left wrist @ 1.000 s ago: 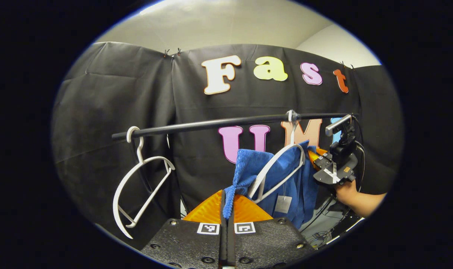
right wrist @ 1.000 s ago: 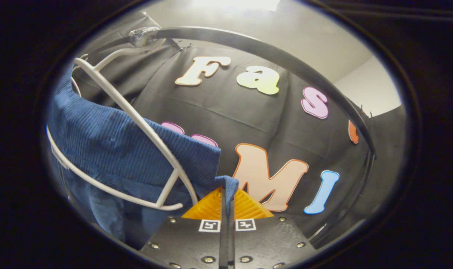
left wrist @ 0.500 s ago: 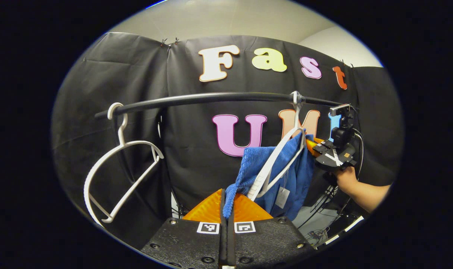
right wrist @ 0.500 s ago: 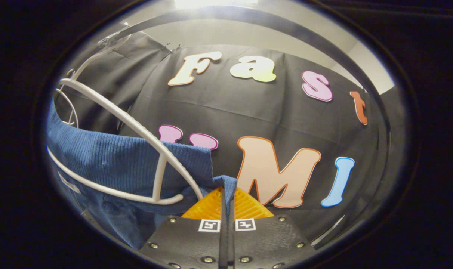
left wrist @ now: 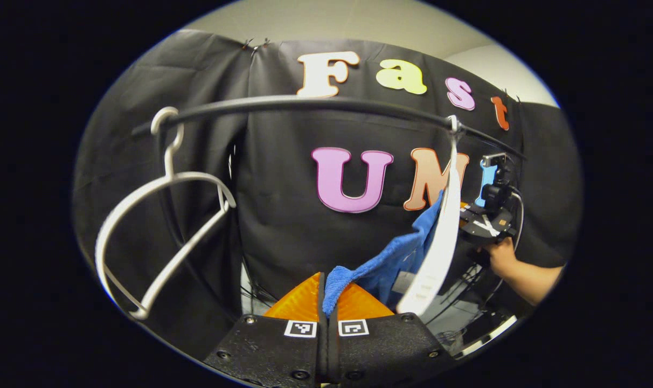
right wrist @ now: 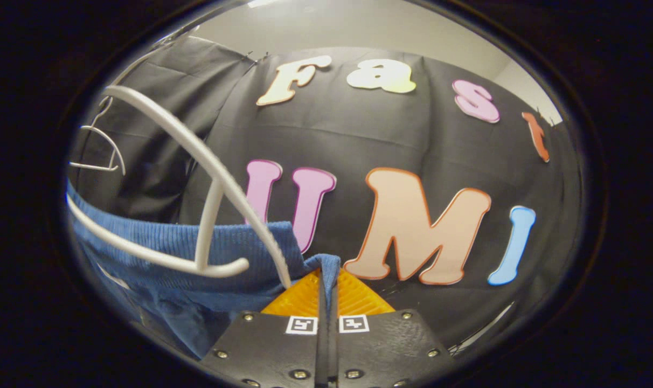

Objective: Grasp the clothes on the hanger with both hands and then place them into the laundry hamper below.

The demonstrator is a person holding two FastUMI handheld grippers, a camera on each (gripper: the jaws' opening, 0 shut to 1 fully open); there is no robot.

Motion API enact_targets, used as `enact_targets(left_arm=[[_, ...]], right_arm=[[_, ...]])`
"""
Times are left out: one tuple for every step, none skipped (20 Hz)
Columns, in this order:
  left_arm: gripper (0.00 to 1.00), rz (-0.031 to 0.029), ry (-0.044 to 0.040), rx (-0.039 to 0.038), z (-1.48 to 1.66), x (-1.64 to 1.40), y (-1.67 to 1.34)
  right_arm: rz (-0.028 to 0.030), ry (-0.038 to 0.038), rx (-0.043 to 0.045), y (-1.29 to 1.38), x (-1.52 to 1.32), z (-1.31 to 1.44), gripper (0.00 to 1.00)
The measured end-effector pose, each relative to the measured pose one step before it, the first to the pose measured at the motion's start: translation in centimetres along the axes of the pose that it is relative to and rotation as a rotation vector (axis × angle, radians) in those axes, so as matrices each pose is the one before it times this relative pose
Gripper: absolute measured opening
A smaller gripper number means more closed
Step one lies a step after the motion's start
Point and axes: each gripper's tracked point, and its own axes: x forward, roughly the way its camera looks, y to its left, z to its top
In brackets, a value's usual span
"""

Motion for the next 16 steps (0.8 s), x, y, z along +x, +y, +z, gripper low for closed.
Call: enact_targets(left_arm=[[0.01,-0.00075,0.00485,0.0089,-0.64,0.124,-0.084],[0.01,0.00092,-0.01162,0.01448,-0.359,-0.016,-0.067],[0.01,0.00344,0.00666,0.01056,-0.238,0.185,-0.11],[0.0,0.00316,0.00308,0.00778,-0.486,0.292,-0.178],[0.0,0.00559,0.00441,0.00087,-0.386,0.182,0.146],[0.0,0.00294,0.00794,-0.01034,-0.512,0.206,0.135],[0.0,0.00744,0.00675,-0.01143,-0.302,0.15,0.045],[0.0,0.0039,0.01063,-0.01494,-0.537,0.273,0.077],[0.0,-0.00264,0.0128,-0.00957,-0.578,0.105,-0.004],[0.0,0.00268,0.01166,-0.0057,-0.674,0.051,0.115],[0.0,-0.0008,0.00616,-0.0029,-0.684,-0.085,0.272],[0.01,0.0025,0.00879,0.00076,-0.587,0.079,0.163],[0.0,0.00196,0.00405,-0.00067,-0.563,-0.107,0.214],[0.01,-0.00005,0.00585,-0.00377,-0.599,0.042,0.03],[0.01,0.00131,0.00197,-0.0049,-0.579,0.083,0.001],[0.01,0.00371,0.00492,0.00081,-0.628,0.024,0.087]], right_arm=[[0.00018,0.00545,-0.00239,0.133,-0.186,-0.931,0.01],[-0.0038,0.01547,-0.00745,0.028,-0.228,-0.969,0.0],[0.00994,0.01989,-0.00033,0.307,-0.408,-1.13,0.0],[0.00842,0.01323,0.0026,0.354,-0.285,-0.802,0.01],[0.00756,0.01384,0.00021,0.18,-0.285,-0.766,0.01],[-0.00149,0.00501,-0.00188,0.004,-0.238,-0.491,0.01],[-0.00022,0.00629,-0.00178,-0.131,-0.333,-0.519,0.01],[-0.00285,0.0074,0.00029,-0.085,-0.231,-0.373,0.01],[-0.00292,0.0049,-0.00028,-0.036,-0.115,-0.438,0.01],[-0.00157,0.00938,-0.00121,-0.029,-0.293,-0.45,0.01],[-0.00124,0.00699,-0.00327,0.025,-0.289,-0.602,0.01],[0.0029,0.00651,-0.00266,0.115,-0.262,-0.494,0.01],[0.00053,0.00511,-0.00466,0.097,-0.428,-0.415,0.01],[-0.00185,0.00561,-0.00358,0.025,-0.452,-0.459,0.0],[-0.0013,0.00777,-0.00241,-0.013,-0.243,-0.539,0.0],[0.00239,0.00803,-0.00227,0.062,-0.34,-0.455,0.01]])
